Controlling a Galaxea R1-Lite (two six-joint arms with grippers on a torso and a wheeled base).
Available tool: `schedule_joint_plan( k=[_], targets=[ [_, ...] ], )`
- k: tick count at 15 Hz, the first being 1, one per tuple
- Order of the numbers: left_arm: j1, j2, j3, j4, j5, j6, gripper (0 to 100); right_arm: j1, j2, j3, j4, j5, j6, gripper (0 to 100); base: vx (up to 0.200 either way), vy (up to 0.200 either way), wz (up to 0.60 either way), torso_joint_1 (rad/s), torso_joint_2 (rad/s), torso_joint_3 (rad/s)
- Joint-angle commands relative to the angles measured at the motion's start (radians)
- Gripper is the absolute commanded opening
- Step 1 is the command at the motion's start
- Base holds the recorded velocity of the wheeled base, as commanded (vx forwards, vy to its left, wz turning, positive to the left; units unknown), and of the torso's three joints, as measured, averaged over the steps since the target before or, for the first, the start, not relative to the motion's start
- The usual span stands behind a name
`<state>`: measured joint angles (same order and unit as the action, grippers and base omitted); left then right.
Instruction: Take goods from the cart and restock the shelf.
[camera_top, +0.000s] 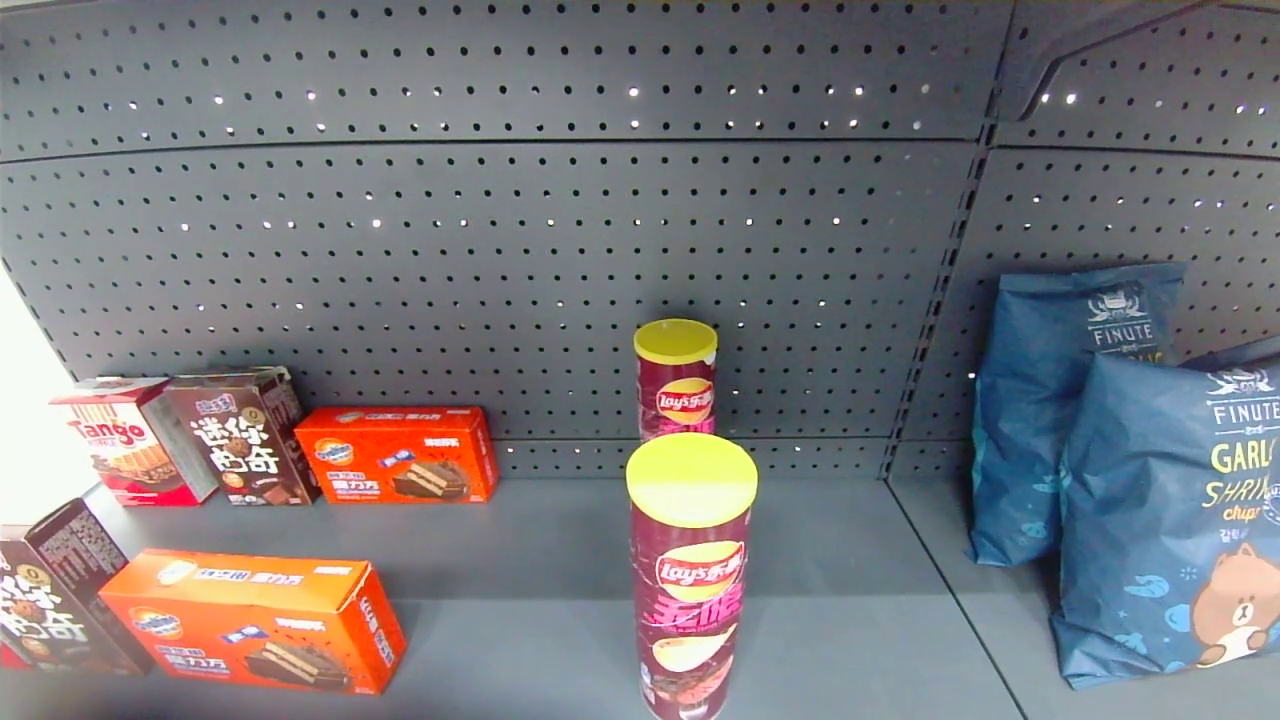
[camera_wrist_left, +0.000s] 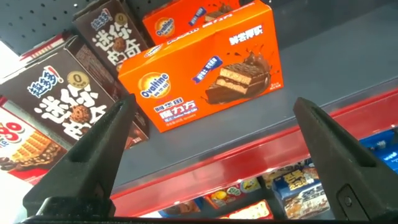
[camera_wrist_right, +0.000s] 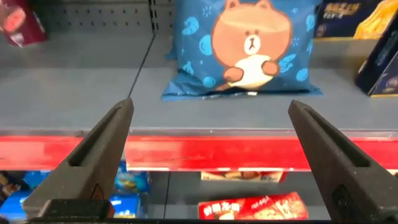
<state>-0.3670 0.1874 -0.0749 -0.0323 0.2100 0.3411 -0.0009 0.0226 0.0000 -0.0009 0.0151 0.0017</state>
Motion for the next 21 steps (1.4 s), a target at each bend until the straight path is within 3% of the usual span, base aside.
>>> schedule_joint_plan(
  k=[1,4,6,7,8,9,10,11,12,13,14,15,16,19,20,21],
  targets=[
    [-0.007,0.000,0.004,-0.001,-0.006,0.001,100,0.002,-0.023,0.000,-0.001,0.000,0.000,100,0.000,0.000,0.00,0.000,0.00,0.000],
    [-0.010,-0.010,0.063,-0.014,-0.060,-0.019,100,0.002,-0.023,0.000,-0.001,0.000,0.000,100,0.000,0.000,0.00,0.000,0.00,0.000],
    [-0.095,-0.014,0.067,-0.014,-0.060,-0.186,100,0.002,-0.023,0.000,-0.001,0.000,0.000,100,0.000,0.000,0.00,0.000,0.00,0.000],
    [-0.121,-0.022,0.067,-0.009,-0.060,-0.221,100,0.002,-0.023,0.000,-0.001,0.000,0.000,100,0.000,0.000,0.00,0.000,0.00,0.000],
    [-0.196,-0.072,0.066,-0.006,-0.061,-0.249,100,0.002,-0.023,0.000,-0.001,0.000,0.000,100,0.000,0.000,0.00,0.000,0.00,0.000],
    [-0.196,-0.072,0.066,-0.006,-0.061,-0.249,100,0.002,-0.023,0.000,-0.001,0.000,0.000,100,0.000,0.000,0.00,0.000,0.00,0.000],
    [-0.124,-0.075,0.069,-0.006,-0.204,-0.309,100,0.002,-0.023,0.000,-0.001,0.000,0.000,100,0.000,0.000,0.00,0.000,0.00,0.000],
    [-0.036,-0.095,0.061,0.066,-0.347,-0.301,100,0.002,-0.023,0.000,-0.001,0.000,0.000,100,0.000,0.000,0.00,0.000,0.00,0.000],
    [-0.021,-0.103,0.061,0.069,-0.348,-0.286,100,0.002,-0.023,0.000,-0.001,0.000,0.000,100,0.000,0.000,0.00,0.000,0.00,0.000],
    [0.020,-0.114,0.064,0.057,-0.342,-0.283,100,0.002,-0.023,0.000,-0.001,0.000,0.000,100,0.000,0.000,0.00,0.000,0.00,0.000],
    [0.074,-0.151,0.067,0.052,-0.294,-0.263,100,0.002,-0.023,0.000,-0.001,0.000,0.000,100,0.000,0.000,0.00,0.000,0.00,0.000],
    [0.080,-0.166,0.067,0.048,-0.218,-0.263,100,0.002,-0.023,0.000,-0.001,0.000,0.000,100,0.000,0.000,0.00,0.000,0.00,0.000],
    [0.080,-0.166,0.069,0.046,-0.213,-0.292,100,0.002,-0.023,0.000,-0.001,0.000,0.000,100,0.000,0.000,0.00,0.000,0.00,0.000],
    [0.089,-0.141,0.067,0.049,-0.212,-0.307,100,0.002,-0.023,0.000,-0.001,0.000,0.000,100,0.000,0.000,0.00,0.000,0.00,0.000],
    [0.109,-0.112,0.067,0.049,-0.212,-0.306,100,0.002,-0.023,0.000,-0.001,0.000,0.000,100,0.000,0.000,0.00,0.000,0.00,0.000],
    [0.166,-0.083,0.067,0.049,-0.213,-0.309,100,0.002,-0.023,0.000,-0.001,0.000,0.000,100,0.000,0.000,0.00,0.000,0.00,0.000]
  ],
)
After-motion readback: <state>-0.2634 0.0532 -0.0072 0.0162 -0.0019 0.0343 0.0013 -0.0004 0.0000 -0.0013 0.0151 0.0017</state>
